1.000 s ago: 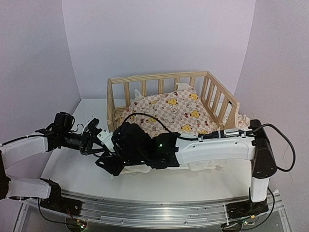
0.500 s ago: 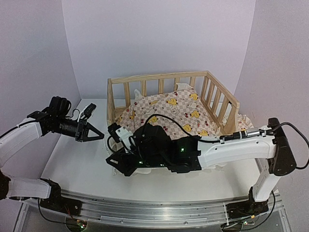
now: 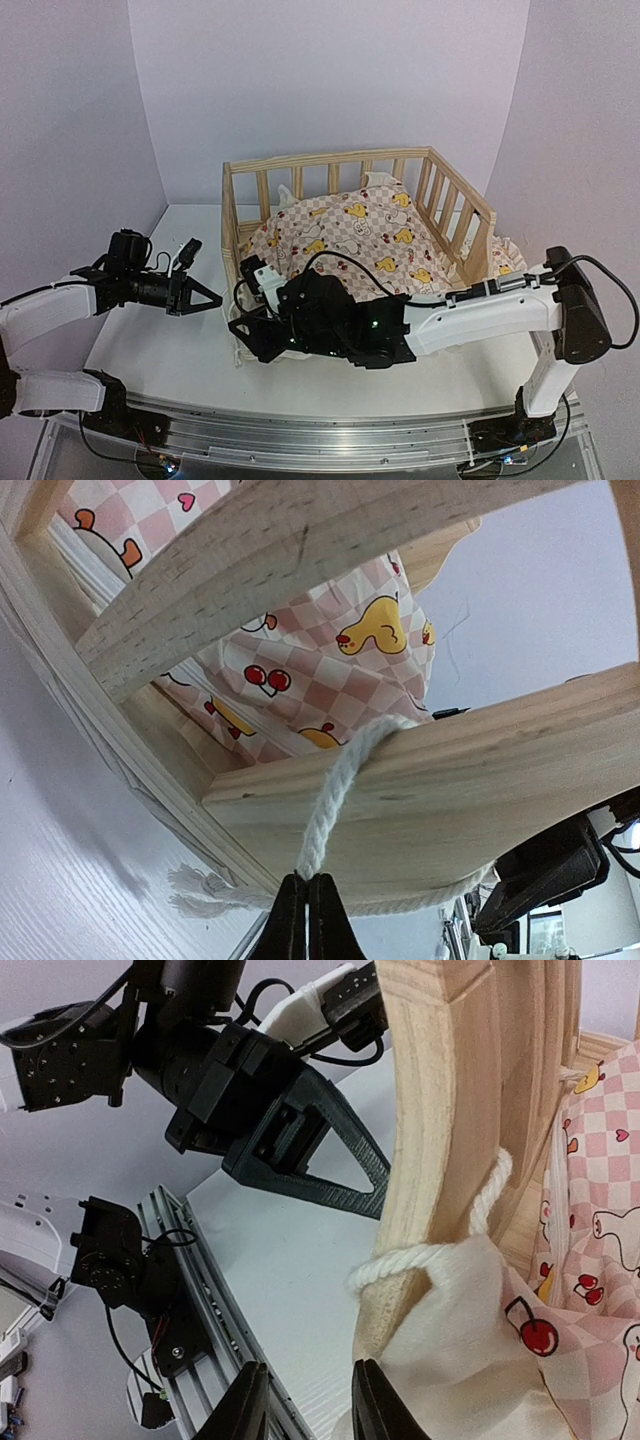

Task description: Set up the pet bed

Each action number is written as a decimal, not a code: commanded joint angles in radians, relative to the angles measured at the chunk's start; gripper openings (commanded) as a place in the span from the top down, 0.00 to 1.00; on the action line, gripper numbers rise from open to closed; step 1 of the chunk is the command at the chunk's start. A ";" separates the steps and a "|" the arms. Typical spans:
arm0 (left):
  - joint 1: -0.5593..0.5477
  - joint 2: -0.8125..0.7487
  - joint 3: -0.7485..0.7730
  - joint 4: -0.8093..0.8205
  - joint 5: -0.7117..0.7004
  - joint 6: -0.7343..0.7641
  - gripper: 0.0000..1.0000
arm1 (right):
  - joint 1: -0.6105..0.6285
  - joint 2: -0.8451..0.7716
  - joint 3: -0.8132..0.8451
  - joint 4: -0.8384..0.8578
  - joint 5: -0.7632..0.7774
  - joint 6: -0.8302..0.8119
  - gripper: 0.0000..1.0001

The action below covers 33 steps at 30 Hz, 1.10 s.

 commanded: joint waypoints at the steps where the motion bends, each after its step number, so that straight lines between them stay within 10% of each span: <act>1: -0.013 0.033 -0.043 0.181 0.017 0.002 1.00 | 0.003 0.036 0.024 0.043 0.076 0.022 0.69; 5: -0.015 0.054 -0.066 0.251 0.009 0.049 0.97 | 0.003 0.036 0.023 0.043 0.091 0.008 0.68; 12: -0.015 0.050 -0.020 0.186 -0.023 0.258 0.48 | -0.003 0.017 0.009 0.042 0.111 -0.016 0.66; 22: -0.012 -0.164 -0.057 -0.083 0.039 1.129 0.53 | -0.012 -0.016 -0.020 0.042 0.116 -0.040 0.66; 33: -0.152 -0.062 -0.211 0.291 -0.110 1.019 0.55 | -0.012 -0.010 -0.010 0.043 0.117 -0.055 0.66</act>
